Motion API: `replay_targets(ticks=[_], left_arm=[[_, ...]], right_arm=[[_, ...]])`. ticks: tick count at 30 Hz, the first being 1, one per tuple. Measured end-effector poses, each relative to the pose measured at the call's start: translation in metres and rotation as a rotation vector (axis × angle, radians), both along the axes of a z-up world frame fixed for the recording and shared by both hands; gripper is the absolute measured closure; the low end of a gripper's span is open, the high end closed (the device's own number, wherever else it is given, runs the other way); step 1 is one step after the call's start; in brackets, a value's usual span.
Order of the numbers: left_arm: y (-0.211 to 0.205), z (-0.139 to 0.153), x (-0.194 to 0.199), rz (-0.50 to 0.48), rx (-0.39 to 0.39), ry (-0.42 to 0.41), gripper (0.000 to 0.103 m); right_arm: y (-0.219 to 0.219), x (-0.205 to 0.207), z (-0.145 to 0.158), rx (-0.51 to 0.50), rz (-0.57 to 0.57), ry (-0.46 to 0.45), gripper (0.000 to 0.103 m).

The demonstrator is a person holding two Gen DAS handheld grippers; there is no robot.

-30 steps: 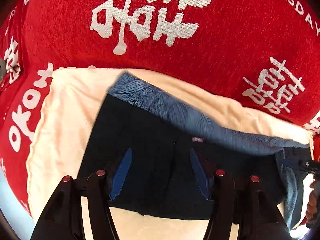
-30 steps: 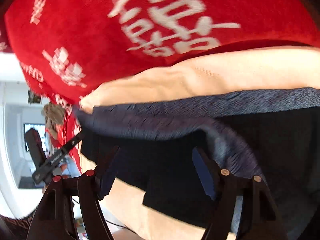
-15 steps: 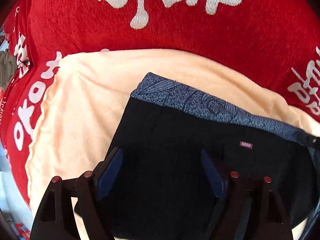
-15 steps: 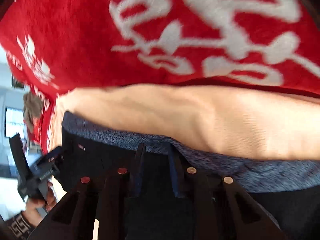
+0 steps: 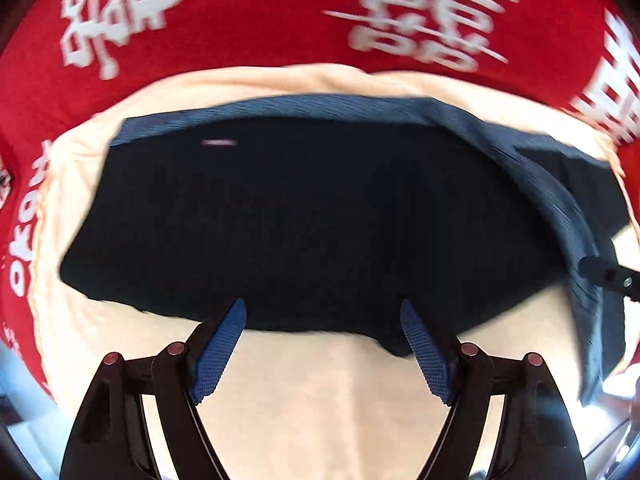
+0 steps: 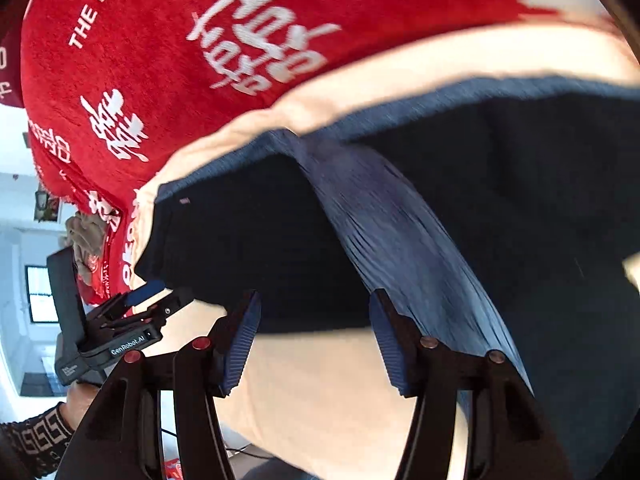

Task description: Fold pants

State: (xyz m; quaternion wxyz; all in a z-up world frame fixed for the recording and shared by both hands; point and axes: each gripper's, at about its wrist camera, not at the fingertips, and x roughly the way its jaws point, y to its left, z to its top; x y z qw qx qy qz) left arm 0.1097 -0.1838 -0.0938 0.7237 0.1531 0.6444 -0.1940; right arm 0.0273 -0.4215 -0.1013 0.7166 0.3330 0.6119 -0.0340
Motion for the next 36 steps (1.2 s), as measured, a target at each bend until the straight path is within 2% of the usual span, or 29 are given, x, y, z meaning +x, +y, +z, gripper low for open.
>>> replay_targets(ticks=[5,9,15,21,23,26,30,36], left_arm=[[-0.054,0.009,-0.051,-0.154,-0.065,0.057,0.022],[-0.086,0.015,-0.079,-0.246,-0.135,0.064,0.022],[-0.108,0.025,-0.108,-0.265,-0.203,0.056,0.022],[-0.129,0.009,-0.124,-0.27,-0.227,0.118,0.022],[-0.146,0.0,-0.129,-0.286,-0.232,0.135,0.022],[-0.169,-0.011,-0.136,-0.278,-0.271,0.203,0.022],[-0.193,-0.019,-0.146,-0.276,-0.292,0.262,0.022],[-0.216,-0.025,-0.155,-0.309,-0.263,0.264,0.022]], right_arm=[[-0.017,-0.1,0.013,-0.028,-0.177,0.039,0.042],[-0.026,-0.182,0.023,-0.041,-0.327,0.022,0.042],[-0.041,-0.289,0.019,-0.049,-0.564,0.031,0.042],[-0.059,-0.325,0.008,-0.049,-0.637,0.034,0.042],[-0.064,-0.33,-0.003,0.029,-0.661,0.004,0.042],[-0.071,-0.334,-0.023,0.173,-0.645,-0.049,0.042],[-0.078,-0.339,-0.029,0.269,-0.623,-0.112,0.041],[-0.085,-0.338,-0.042,0.413,-0.643,-0.189,0.042]])
